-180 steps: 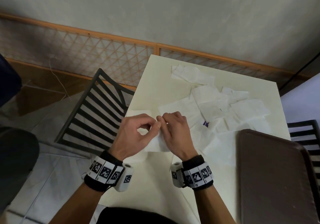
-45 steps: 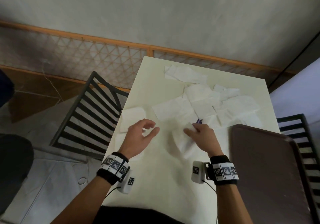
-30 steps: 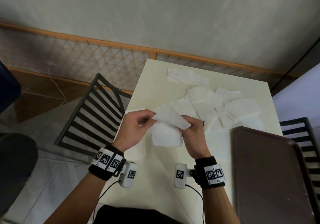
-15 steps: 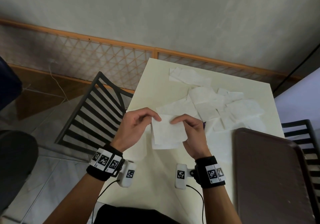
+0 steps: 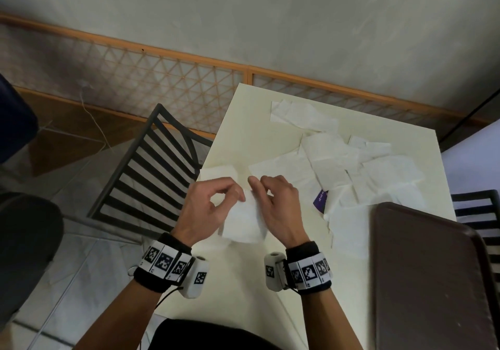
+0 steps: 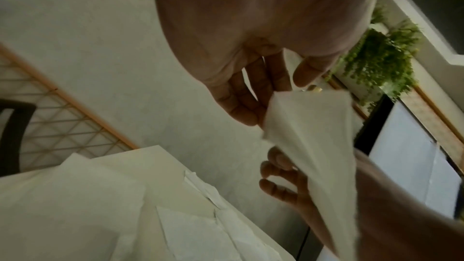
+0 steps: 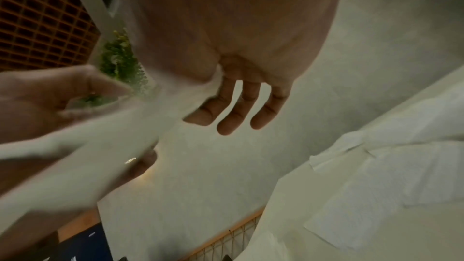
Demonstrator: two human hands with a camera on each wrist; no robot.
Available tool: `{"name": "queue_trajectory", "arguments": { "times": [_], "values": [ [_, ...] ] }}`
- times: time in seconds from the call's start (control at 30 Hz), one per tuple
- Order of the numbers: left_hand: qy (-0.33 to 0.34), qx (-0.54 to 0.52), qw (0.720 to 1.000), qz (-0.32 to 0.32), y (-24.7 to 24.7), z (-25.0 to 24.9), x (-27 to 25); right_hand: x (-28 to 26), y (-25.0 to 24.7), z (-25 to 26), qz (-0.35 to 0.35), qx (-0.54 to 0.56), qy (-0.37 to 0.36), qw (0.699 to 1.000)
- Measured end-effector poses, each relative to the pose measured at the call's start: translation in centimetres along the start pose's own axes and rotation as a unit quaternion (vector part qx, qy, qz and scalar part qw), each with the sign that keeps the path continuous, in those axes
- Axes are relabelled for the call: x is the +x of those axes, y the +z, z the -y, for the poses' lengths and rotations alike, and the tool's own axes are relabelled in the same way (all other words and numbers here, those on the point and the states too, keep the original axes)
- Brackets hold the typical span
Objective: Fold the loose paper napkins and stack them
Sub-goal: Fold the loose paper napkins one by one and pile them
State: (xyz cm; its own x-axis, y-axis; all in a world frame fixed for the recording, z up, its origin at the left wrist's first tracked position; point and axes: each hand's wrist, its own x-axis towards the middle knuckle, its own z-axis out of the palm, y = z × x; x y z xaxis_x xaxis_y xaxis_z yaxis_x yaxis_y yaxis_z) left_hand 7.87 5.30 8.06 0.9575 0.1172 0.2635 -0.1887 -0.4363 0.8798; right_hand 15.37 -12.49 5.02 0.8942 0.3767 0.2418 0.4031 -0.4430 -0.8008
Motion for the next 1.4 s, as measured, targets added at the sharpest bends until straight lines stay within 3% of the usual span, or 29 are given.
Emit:
{"name": "queue_trajectory", "arguments": {
  "times": [0.1, 0.2, 0.27, 0.47, 0.53, 0.6, 0.7, 0.77, 0.87, 1.0, 1.1, 1.17, 1.27, 1.4],
  "values": [
    [-0.036, -0.005, 0.998, -0.047, -0.6, 1.2, 0.4, 0.9, 0.1, -0.6, -0.024, 0.1, 0.1, 0.99],
    [-0.101, 0.01, 0.991, -0.088, -0.8, 2.8, 1.5, 2.1, 1.7, -1.2, 0.006, 0.199, 0.191, 0.961],
    [-0.155, 0.035, 0.982, -0.1, -0.9, 4.6, 2.5, 2.9, 3.2, -2.2, 0.029, 0.202, 0.212, 0.956],
    [-0.27, 0.195, 0.942, -0.044, -0.7, 11.6, 5.0, 5.7, 8.2, -4.9, 0.118, 0.081, 0.213, 0.966],
    [-0.293, 0.231, 0.928, 0.016, -0.2, 12.9, 5.1, 6.4, 8.8, -5.5, 0.165, 0.026, 0.211, 0.963],
    [-0.319, 0.264, 0.907, 0.079, 0.0, 13.4, 4.8, 7.5, 8.1, -6.2, 0.169, -0.039, 0.197, 0.965],
    [-0.294, 0.308, 0.902, 0.074, 0.0, 13.4, 3.7, 9.7, 5.1, -8.3, 0.149, -0.177, 0.167, 0.959],
    [-0.26, 0.315, 0.912, 0.043, 0.0, 12.7, 3.0, 11.0, 2.8, -10.6, 0.182, -0.27, 0.145, 0.934],
    [-0.202, 0.26, 0.944, 0.025, 0.5, 11.1, 2.5, 12.2, 0.3, -13.3, 0.275, -0.329, 0.129, 0.894],
    [-0.163, 0.182, 0.969, 0.033, 2.1, 9.5, 1.9, 12.3, -1.2, -13.9, 0.282, -0.394, 0.092, 0.87],
    [-0.159, 0.115, 0.979, 0.046, 3.3, 8.5, 1.4, 10.8, -1.7, -13.0, 0.276, -0.354, 0.131, 0.884],
    [-0.176, 0.066, 0.981, 0.042, 4.1, 7.7, 1.1, 9.4, -2.4, -11.9, 0.255, -0.271, 0.164, 0.914],
    [-0.23, 0.002, 0.973, 0.019, 4.9, 6.1, 0.9, 6.9, -3.7, -8.6, 0.166, -0.101, 0.184, 0.964],
    [-0.3, -0.093, 0.948, 0.042, 5.1, 2.8, 1.7, 3.3, -4.9, -3.8, 0.116, 0.127, 0.172, 0.97]
  ]
}}
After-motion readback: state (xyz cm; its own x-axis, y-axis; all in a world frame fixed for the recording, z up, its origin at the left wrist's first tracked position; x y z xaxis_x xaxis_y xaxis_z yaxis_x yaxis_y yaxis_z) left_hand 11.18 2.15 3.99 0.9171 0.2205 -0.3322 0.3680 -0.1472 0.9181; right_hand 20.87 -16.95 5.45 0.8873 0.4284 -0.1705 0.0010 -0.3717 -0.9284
